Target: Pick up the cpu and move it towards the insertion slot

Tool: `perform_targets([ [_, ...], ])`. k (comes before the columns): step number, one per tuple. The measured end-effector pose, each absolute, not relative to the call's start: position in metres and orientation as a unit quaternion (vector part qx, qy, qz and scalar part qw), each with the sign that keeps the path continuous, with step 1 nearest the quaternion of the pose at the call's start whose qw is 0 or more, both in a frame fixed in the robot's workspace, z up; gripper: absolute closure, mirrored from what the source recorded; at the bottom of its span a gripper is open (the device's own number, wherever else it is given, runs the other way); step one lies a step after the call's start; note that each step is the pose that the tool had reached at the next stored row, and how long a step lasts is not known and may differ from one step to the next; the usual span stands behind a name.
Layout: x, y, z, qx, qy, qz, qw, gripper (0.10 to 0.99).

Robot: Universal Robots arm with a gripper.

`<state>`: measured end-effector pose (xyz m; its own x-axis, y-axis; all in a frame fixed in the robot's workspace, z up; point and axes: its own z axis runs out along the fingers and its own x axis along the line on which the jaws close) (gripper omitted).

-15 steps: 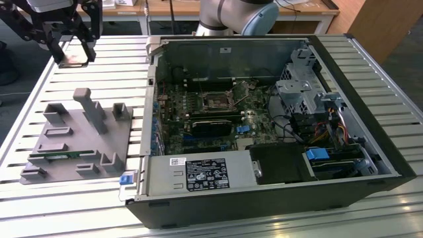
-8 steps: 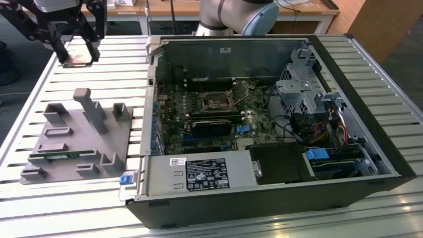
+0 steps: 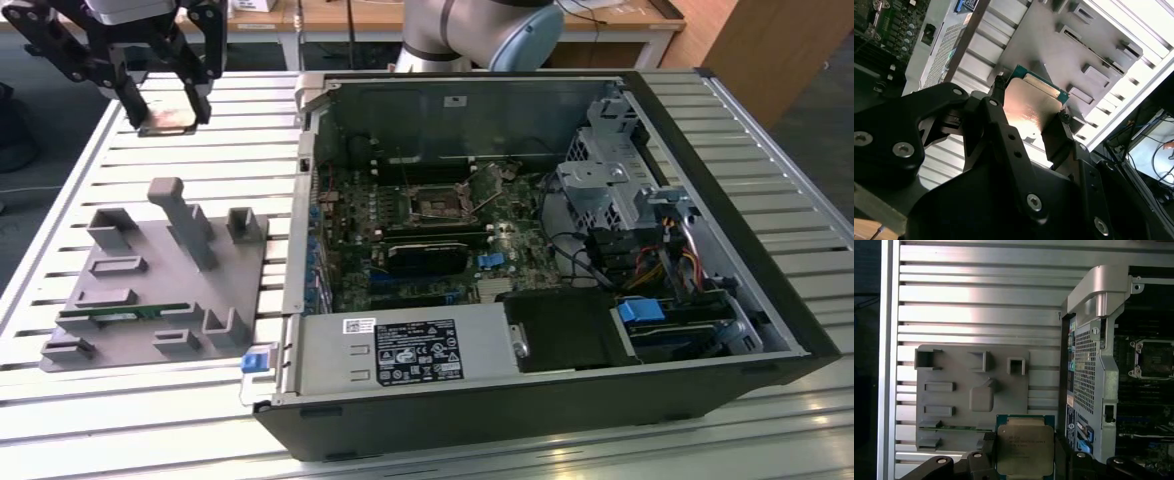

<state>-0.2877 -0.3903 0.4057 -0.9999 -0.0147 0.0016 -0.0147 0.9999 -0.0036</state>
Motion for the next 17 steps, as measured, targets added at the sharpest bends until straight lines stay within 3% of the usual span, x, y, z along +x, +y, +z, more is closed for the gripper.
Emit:
perform_targets([
  [17,-0.272,-0.389,0.406,0.007,-1.000,0.002,0.001,0.541],
])
